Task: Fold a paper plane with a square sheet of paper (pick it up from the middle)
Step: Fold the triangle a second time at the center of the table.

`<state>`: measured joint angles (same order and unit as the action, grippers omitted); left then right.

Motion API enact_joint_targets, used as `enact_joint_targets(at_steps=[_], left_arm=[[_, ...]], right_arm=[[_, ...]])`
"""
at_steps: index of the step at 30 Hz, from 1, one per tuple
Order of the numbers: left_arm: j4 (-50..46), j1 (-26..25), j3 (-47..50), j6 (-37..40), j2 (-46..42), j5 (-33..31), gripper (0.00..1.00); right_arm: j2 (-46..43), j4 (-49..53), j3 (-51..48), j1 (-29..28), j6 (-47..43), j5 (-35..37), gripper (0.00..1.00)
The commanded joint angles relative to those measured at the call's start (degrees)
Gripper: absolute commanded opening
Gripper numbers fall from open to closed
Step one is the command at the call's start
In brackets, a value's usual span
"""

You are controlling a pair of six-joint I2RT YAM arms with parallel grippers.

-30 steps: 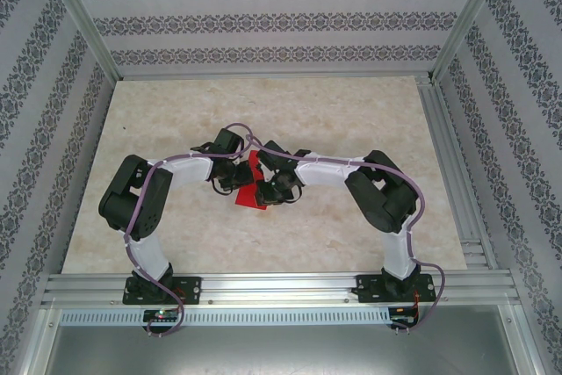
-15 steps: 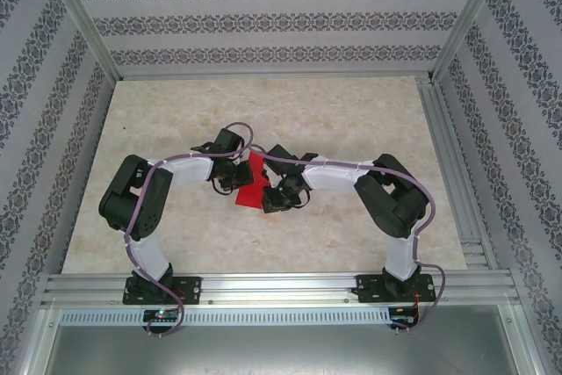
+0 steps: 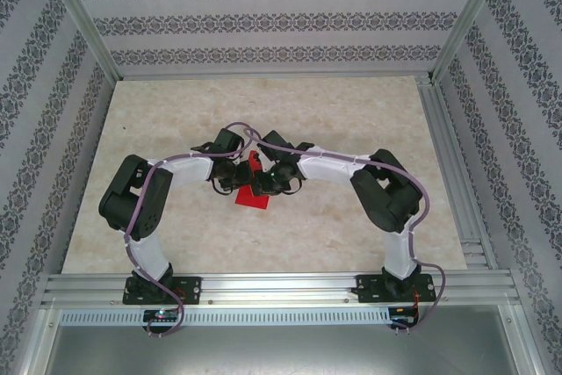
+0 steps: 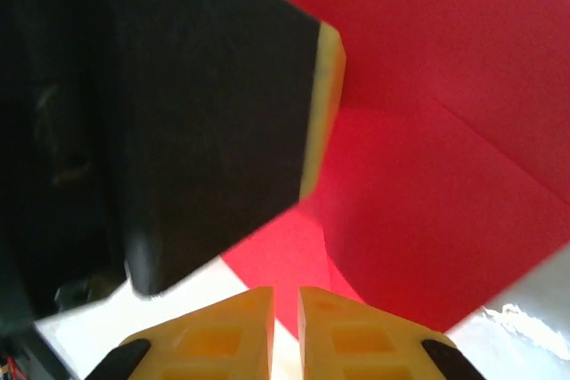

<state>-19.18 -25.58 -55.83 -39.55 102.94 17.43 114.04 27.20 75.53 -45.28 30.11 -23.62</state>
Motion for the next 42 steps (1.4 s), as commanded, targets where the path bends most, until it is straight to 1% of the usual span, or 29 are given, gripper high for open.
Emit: enact_joint_targets(at_steps=[1, 5, 9, 13, 17, 23, 28, 31, 35, 42], left_arm=[[-3.9, -0.3, 1.9, -0.3, 3.3, -4.1, 0.12], [-3.4, -0.3, 2.2, -0.5, 3.3, -3.7, 0.12], [-3.3, -0.3, 2.1, -0.5, 3.3, -3.9, 0.12], [-3.5, -0.3, 2.2, -0.8, 3.3, -4.5, 0.12], [-3.4, -0.3, 2.2, -1.0, 3.4, -4.7, 0.12], [-3.4, -0.3, 2.2, -1.1, 3.4, -4.7, 0.12], [-3.5, -0.3, 2.1, -1.0, 3.3, -4.7, 0.12], [-3.0, -0.3, 2.1, -1.1, 3.1, -4.2, 0.12], [-3.0, -0.3, 2.0, -1.0, 2.3, -3.6, 0.12], [-2.2, -0.3, 1.9, -1.3, 2.0, -2.2, 0.12]], right_arm=[[2.8, 0.0, 2.7, -0.4, 0.3, 2.5, 0.16], [4.7, 0.4, 3.9, -0.3, 0.2, 4.5, 0.16], [5.8, 1.2, 3.8, -0.3, 0.1, 4.5, 0.16], [5.3, 2.9, 1.6, -0.4, -0.9, 2.9, 0.16], [2.9, 3.6, -2.1, -0.5, -2.8, -1.3, 0.16], [-0.9, 4.9, -7.1, -0.8, -4.7, -3.5, 0.15], [-2.9, 5.6, -9.2, -0.9, -6.1, -4.7, 0.15], [-6.1, 2.0, -9.3, 0.0, -5.6, -5.0, 0.16], [-8.6, -5.5, -10.4, 2.5, -0.2, -4.7, 0.15], [-3.7, -6.1, -7.7, 0.5, 2.1, -3.4, 0.14]])
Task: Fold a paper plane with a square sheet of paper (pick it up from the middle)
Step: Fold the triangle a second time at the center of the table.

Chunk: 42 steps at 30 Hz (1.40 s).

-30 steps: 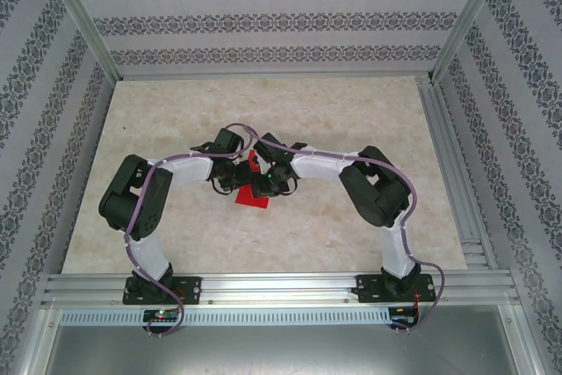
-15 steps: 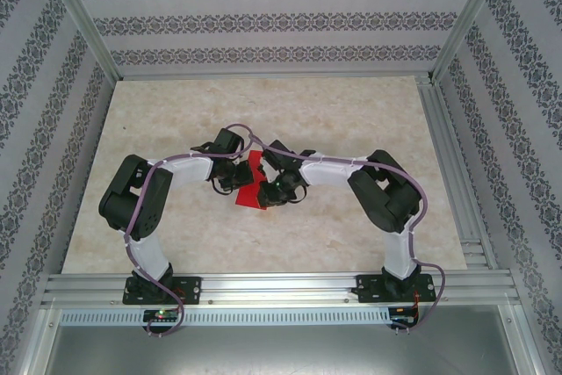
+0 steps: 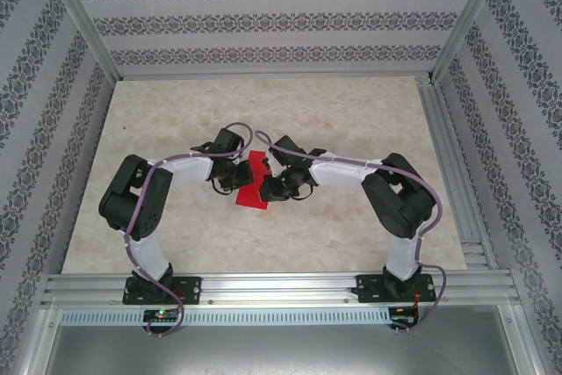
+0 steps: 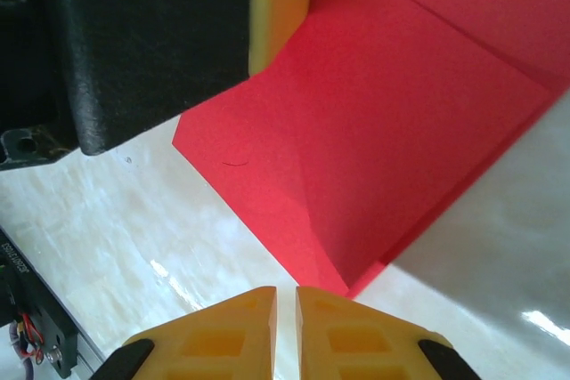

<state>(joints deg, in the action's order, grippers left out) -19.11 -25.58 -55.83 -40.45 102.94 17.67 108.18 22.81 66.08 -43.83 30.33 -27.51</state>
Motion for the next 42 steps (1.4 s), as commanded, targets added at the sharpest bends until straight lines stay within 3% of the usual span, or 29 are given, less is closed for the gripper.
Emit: enact_joint_targets(at_steps=[1, 8, 19, 31, 35, 42], left_arm=[[-2.1, -0.3, 1.9, -0.5, 2.0, -2.2, 0.12], [-1.2, -0.3, 1.2, -0.5, 0.2, -0.8, 0.13], [6.2, -1.7, 4.2, -4.8, -4.7, 7.0, 0.17], [13.5, -4.7, 10.2, -11.7, -2.9, 9.7, 0.11], [12.6, -4.8, 10.5, -11.9, -3.5, 8.4, 0.11], [5.1, -3.8, 6.2, -6.7, -3.8, -0.4, 0.11]], right_arm=[[3.0, -1.6, 1.9, -0.9, 2.0, 0.7, 0.14], [6.0, 1.4, 1.7, -0.7, 1.5, 3.7, 0.12], [7.3, 2.9, 1.6, -0.6, 1.5, 4.9, 0.1], [7.9, 2.5, 1.5, -0.6, 1.9, 4.3, 0.09], [8.2, 2.7, 1.5, -0.6, 2.0, 4.3, 0.09], [8.6, 5.6, 1.3, -0.9, 0.5, 5.6, 0.09]])
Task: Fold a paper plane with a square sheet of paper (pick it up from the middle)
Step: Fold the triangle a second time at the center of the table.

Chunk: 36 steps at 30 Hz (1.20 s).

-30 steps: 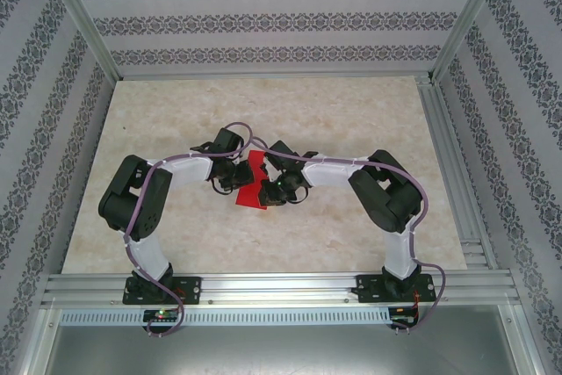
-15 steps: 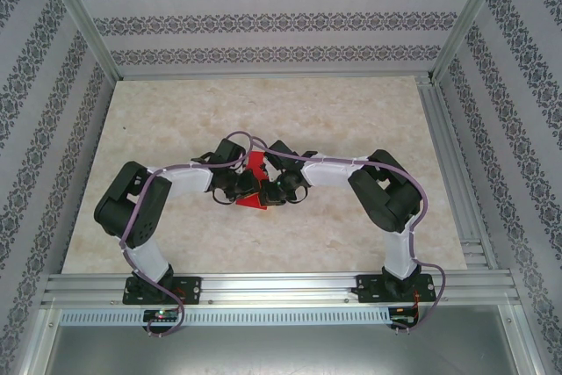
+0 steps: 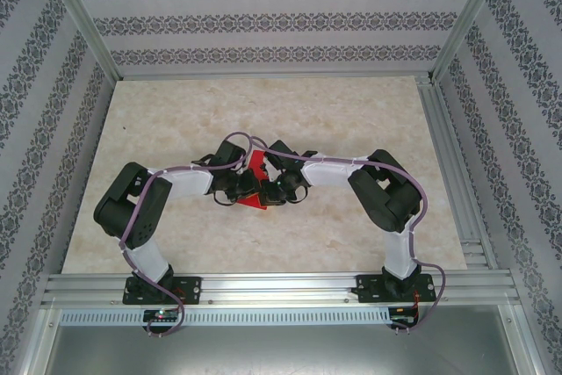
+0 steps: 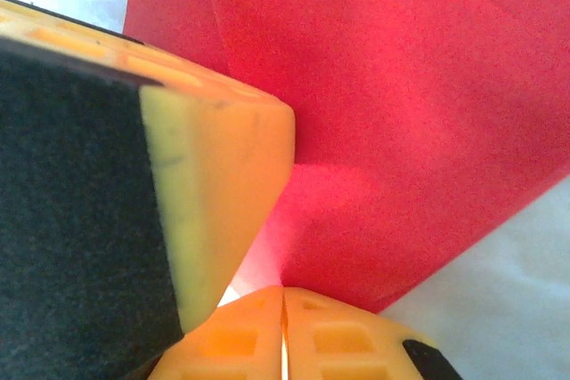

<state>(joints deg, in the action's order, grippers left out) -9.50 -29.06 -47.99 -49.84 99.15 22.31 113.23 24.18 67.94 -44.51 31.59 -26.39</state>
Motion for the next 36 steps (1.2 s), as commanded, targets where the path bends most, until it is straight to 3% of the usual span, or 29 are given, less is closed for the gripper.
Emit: enact_joint_targets(at_steps=[1, 26, 36], left_arm=[[-5.0, 0.1, -2.1, 3.4, 0.2, -5.6, 0.11], [-3.0, 10.4, -8.0, 8.0, 7.2, -1.4, 0.12], [-10.0, 12.1, -15.4, 12.7, 9.2, -5.5, 0.13]], right_arm=[[3.7, 4.9, -0.7, -0.2, -1.1, 4.7, 0.09], [4.6, 8.3, -2.6, -0.6, -2.7, 5.3, 0.1], [3.2, 7.5, -2.7, -0.6, -2.3, 5.6, 0.1]])
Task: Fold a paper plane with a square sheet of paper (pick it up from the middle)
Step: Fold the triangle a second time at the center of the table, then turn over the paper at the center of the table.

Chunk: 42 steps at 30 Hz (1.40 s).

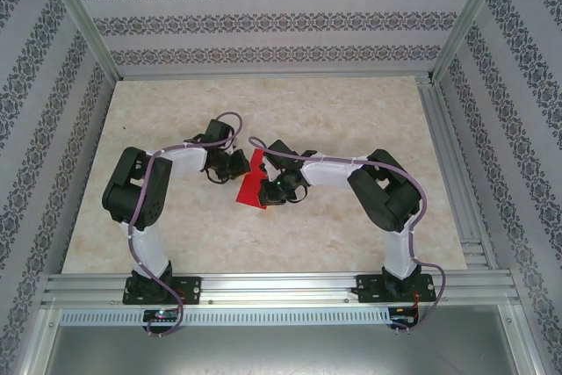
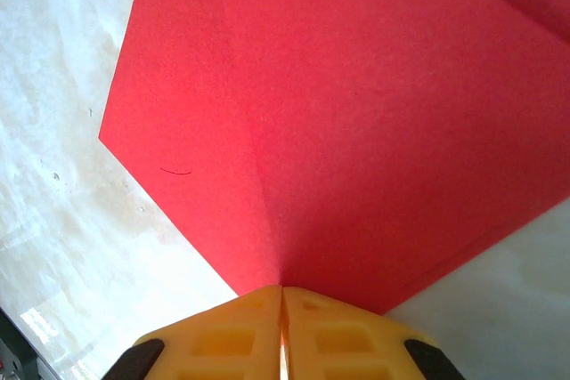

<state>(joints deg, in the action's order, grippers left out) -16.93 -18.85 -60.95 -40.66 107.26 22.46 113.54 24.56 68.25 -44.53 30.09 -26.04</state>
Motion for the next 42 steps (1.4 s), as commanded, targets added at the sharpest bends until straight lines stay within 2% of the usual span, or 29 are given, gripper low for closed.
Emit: enact_joint_targets(at_steps=[1, 7, 10, 15, 18, 23, 28, 32, 35, 42], left_arm=[[-3.1, 2.1, -2.9, 4.0, 1.2, -5.8, 0.13], [-4.2, 3.2, -2.4, 4.8, -2.6, -5.9, 0.16], [-3.8, 3.2, 0.4, 4.1, -7.2, -5.3, 0.22], [-1.3, 3.1, 8.2, 1.7, -15.7, -3.1, 0.38], [1.0, 2.6, 12.1, 0.2, -18.5, -0.2, 0.54], [3.5, 0.8, 15.4, -2.0, -20.5, 1.6, 0.65], [8.0, -1.1, 17.3, -4.6, -20.0, 4.4, 0.67], [11.2, -2.1, 17.5, -5.9, -17.9, 6.4, 0.64], [12.8, -2.7, 17.2, -6.3, -16.3, 7.5, 0.6], [15.4, -3.3, 16.1, -6.5, -12.3, 10.3, 0.59]], right_arm=[[2.8, 7.0, -3.0, -0.6, -0.8, 5.2, 0.1], [-0.4, 4.4, -0.1, -0.4, -0.3, 3.7, 0.13], [-3.9, 1.7, 2.4, 0.2, 0.4, 2.6, 0.19], [-8.9, -2.2, 3.6, 2.8, 2.3, 4.5, 0.35], [-8.1, -1.8, 4.7, 4.5, 2.0, 5.7, 0.36], [-4.0, 1.6, 8.9, 4.7, 0.1, 6.3, 0.33], [-1.3, 2.9, 9.8, 4.6, -0.6, 6.4, 0.27], [0.2, 3.5, 9.6, 4.8, -1.0, 6.2, 0.21], [1.1, 3.6, 9.4, 5.1, -1.0, 7.1, 0.21], [3.3, 2.4, 8.9, 6.1, -0.9, 7.3, 0.21]])
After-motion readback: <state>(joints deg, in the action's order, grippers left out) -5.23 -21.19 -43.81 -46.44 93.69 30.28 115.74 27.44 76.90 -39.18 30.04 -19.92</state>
